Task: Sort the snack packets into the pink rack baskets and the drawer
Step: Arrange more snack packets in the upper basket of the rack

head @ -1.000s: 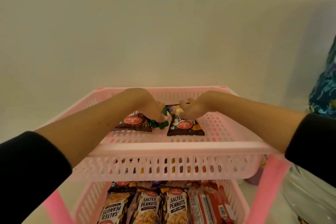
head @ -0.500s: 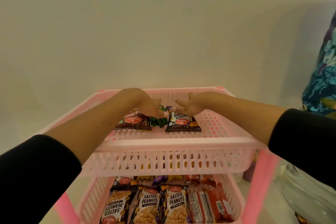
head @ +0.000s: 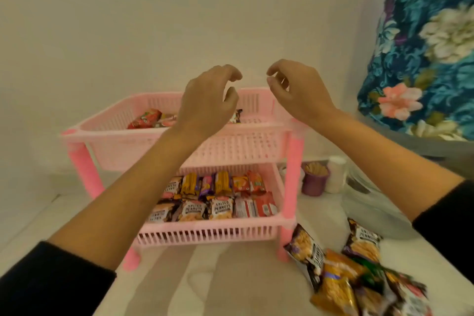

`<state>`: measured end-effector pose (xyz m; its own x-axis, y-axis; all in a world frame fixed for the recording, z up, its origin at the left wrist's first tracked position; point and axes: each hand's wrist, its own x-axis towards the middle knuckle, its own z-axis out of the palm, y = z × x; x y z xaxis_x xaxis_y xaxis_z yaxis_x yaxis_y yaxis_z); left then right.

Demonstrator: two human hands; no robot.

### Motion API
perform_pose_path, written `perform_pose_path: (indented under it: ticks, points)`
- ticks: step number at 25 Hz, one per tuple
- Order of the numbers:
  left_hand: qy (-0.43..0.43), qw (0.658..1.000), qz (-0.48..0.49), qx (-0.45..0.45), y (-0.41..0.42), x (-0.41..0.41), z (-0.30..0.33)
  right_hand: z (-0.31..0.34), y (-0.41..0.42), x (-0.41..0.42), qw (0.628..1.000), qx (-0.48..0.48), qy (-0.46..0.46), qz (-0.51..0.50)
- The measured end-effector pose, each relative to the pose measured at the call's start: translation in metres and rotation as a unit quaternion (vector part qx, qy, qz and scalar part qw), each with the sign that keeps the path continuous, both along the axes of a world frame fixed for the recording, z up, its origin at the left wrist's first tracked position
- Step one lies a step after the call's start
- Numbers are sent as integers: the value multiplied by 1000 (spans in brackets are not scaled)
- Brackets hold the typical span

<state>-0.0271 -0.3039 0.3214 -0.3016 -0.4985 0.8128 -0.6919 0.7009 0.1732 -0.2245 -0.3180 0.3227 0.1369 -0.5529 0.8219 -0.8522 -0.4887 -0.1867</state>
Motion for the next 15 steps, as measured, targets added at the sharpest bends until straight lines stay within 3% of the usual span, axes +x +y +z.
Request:
perform_pose_path:
  ticks: [4,7,12,13,15]
  points:
    - [56,997,-52,-33,65,-47,-59,-56,81,-37,997,-49,-56,-16]
    - [72,994,-78,37,104,-77,-122,-114,132,-72,998,12,-52,-39]
    - [4,951,-42,307,161,-121,-242,-223,202,-135,968,225,-1,-115]
    - [-31,929,-10,369,169,-129,-263,-242,211,-143,948,276,-1,-159]
    - [-102,849,50,516,185,-143,-294,-275,225,-151,881,388,-19,-270]
